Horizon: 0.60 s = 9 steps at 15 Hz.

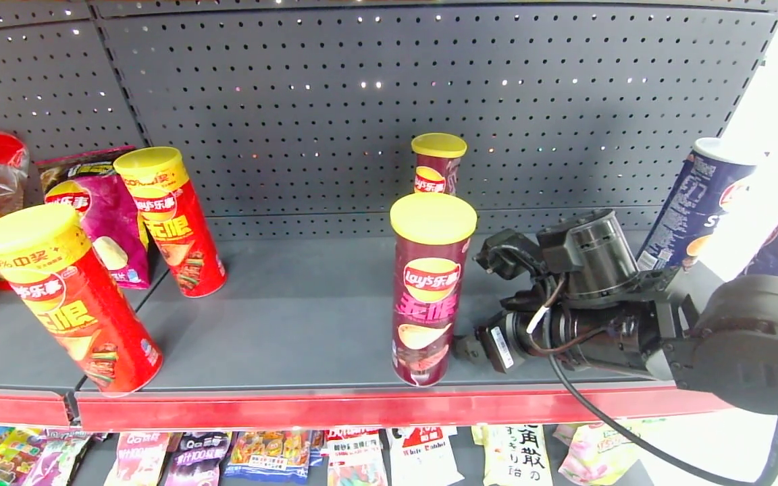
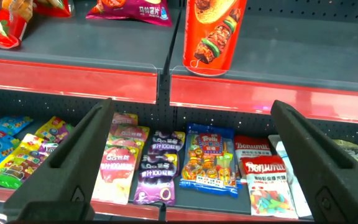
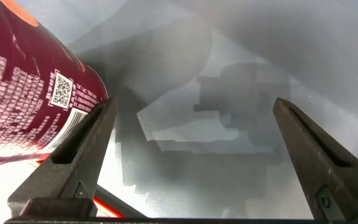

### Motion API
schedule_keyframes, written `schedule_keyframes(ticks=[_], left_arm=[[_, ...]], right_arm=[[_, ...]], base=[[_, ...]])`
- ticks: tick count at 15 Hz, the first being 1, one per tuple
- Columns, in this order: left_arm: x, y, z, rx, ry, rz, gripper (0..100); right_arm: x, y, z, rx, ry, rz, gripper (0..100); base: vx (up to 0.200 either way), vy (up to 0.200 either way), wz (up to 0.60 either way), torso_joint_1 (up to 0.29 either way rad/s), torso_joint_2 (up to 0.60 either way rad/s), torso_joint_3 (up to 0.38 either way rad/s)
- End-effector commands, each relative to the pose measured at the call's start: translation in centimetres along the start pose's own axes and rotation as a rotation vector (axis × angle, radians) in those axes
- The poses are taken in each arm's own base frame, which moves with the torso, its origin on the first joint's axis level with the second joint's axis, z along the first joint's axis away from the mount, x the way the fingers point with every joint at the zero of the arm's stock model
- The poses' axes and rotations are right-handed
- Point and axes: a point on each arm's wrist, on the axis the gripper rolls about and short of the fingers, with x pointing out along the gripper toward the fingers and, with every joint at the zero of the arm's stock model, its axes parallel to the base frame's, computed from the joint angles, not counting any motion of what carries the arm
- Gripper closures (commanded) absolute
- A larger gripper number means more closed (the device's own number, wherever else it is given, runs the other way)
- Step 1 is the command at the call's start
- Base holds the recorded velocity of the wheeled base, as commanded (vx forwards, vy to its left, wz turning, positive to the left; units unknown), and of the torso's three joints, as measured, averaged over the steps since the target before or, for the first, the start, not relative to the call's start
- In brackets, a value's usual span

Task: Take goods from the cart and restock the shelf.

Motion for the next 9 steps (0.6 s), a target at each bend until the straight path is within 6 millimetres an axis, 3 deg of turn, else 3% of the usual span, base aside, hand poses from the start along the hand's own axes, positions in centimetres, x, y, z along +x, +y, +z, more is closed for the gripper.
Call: schedule_keyframes(ticks=[1, 4, 8, 9], left_arm=[[0.0, 0.0, 0.0, -0.001, 0.0, 0.001, 0], [0.0, 0.0, 0.0, -0.001, 0.0, 0.001, 0], [0.0, 0.0, 0.0, -0.001, -0.002, 0.0, 0], [0.0, 0.0, 0.0, -0.001, -0.002, 0.0, 0]], right_arm=[[-0.5, -0.2, 0.0, 0.004, -0.009, -0.008, 0], [-3.1, -0.8, -0.1, 0.016, -0.053, -0.043, 0], [-8.3, -1.5, -2.6, 0.021, -0.105, -0.089, 0], [-8.4, -1.5, -2.7, 0.02, -0.105, -0.089, 0]], base=[[0.0, 0.0, 0.0, 0.0, 0.0, 0.0], [0.0, 0.0, 0.0, 0.0, 0.0, 0.0], [0.0, 0.0, 0.0, 0.0, 0.0, 0.0], [0.0, 0.0, 0.0, 0.0, 0.0, 0.0]])
